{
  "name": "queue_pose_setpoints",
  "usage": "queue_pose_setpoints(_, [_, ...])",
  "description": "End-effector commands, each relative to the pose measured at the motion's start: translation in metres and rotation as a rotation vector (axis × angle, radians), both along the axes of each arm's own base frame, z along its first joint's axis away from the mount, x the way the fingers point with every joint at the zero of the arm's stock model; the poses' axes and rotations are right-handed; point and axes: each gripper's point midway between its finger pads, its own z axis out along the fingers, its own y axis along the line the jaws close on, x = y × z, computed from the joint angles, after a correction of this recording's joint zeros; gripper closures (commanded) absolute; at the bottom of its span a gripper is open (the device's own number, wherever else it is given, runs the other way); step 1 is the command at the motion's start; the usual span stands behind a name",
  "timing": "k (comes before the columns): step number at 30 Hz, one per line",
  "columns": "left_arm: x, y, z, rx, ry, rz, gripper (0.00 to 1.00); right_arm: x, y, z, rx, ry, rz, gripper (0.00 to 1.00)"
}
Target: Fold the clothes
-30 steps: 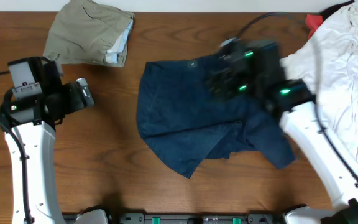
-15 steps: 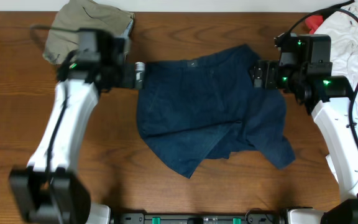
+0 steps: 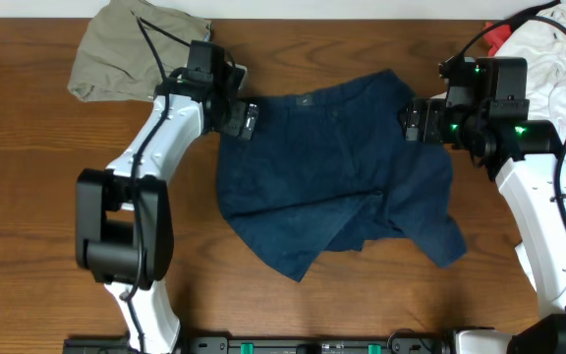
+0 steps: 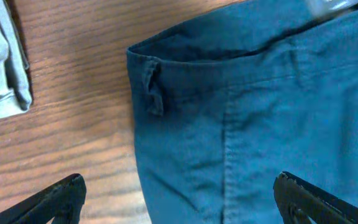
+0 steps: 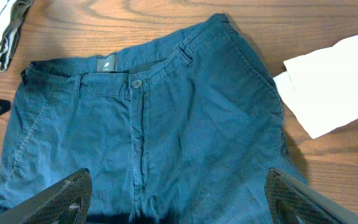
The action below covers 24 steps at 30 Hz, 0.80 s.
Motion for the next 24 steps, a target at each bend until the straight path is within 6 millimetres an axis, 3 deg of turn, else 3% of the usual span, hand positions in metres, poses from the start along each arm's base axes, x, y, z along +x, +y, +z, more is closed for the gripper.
queue_pose_setpoints(1, [0.008,0.004,-0.011,0.037,-0.001,-0.009,0.02,0.003,-0.005,0.006,-0.005,-0.012,-0.017,0.13])
queue_pose_setpoints(11, [0.006,0.003,-0.058,0.044,0.075,-0.012,0.02,0.003,-0.005,0.006,-0.005,-0.013,-0.017,0.13])
queue_pose_setpoints(17, [0.004,0.003,-0.064,0.032,0.095,0.014,0.00,0.003,-0.005,0.006,-0.005,-0.013,-0.018,0.13])
queue_pose_setpoints(19, [0.004,0.003,-0.063,0.032,0.096,0.017,0.15,0.003,-0.005,0.006,-0.006,-0.014,-0.018,0.13])
queue_pose_setpoints(24, [-0.004,0.008,-0.065,0.040,0.134,0.049,0.89,0.003,-0.005,0.006,-0.006,-0.013,-0.018,0.13])
